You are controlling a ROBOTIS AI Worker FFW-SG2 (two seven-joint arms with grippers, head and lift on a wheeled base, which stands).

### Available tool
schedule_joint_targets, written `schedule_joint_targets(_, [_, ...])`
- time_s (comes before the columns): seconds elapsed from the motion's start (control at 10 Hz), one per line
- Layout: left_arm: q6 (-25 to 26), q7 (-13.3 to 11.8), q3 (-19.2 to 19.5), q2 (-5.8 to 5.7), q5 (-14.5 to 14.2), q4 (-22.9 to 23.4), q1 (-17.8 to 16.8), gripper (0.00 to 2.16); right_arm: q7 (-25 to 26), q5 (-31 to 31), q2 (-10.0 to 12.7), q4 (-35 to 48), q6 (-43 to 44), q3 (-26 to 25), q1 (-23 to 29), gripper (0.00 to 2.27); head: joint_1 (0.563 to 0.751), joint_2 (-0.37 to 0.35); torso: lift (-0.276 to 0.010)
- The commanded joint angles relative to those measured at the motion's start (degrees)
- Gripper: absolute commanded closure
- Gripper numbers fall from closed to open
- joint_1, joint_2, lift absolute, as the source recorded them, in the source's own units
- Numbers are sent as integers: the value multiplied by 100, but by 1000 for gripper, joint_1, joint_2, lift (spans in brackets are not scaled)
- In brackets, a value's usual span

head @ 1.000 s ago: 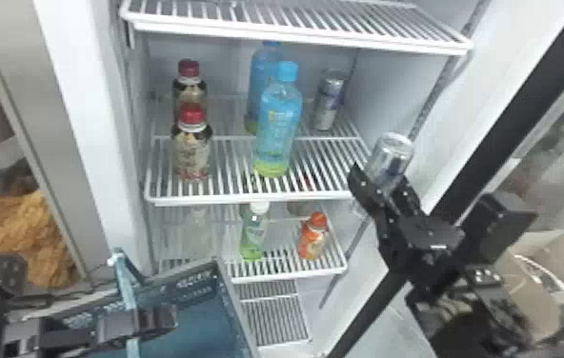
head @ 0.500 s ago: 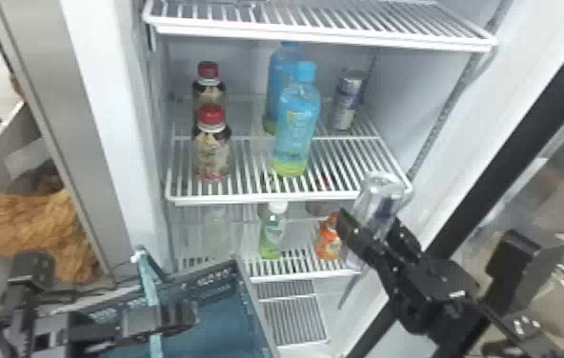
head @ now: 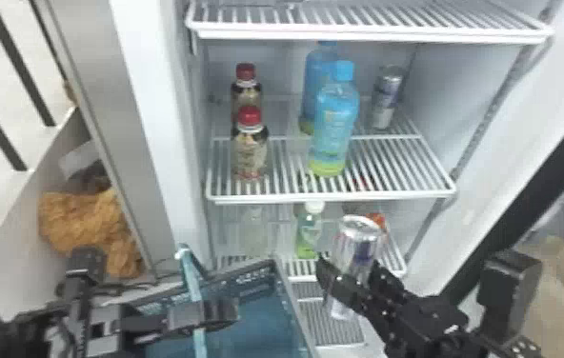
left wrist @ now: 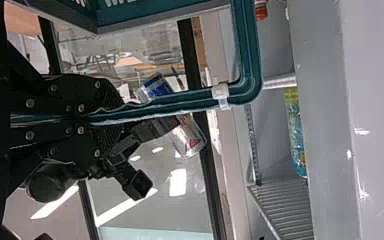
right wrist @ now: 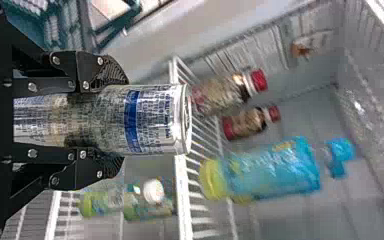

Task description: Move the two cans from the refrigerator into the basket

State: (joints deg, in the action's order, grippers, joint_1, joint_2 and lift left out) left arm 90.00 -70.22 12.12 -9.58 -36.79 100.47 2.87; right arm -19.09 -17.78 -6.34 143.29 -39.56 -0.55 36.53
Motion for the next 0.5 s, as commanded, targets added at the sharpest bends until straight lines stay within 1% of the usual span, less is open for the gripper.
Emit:
schedule_joint_targets(0.0, [3,0,-24,0,-11,0,-20,1190,-174,-39,-26,-316,-108,124,-251,1282,695,-40,-25])
schedule_joint_targets(0.1, [3,0,-24,0,-11,0,-20,1190,-332,-153,-34,-611,-122,215,-419,1282,695,-30,-25])
schedule_joint_targets(0.2, [3,0,-24,0,-11,0,-20,1191,-393,-290,-96,-808,-122,409,-574,1282,695,-8,-25])
schedule_joint_targets(0.3, [3,9,-35,0,-11,0,-20,1190,-578,-381,-131,-1047,-262,524,-771,1282,695,18,-25])
schedule_joint_targets(0.4, [3,9,-35,-9,-11,0,-20,1190,-719,-381,-140,-1244,-262,627,-912,1282,695,36,-25])
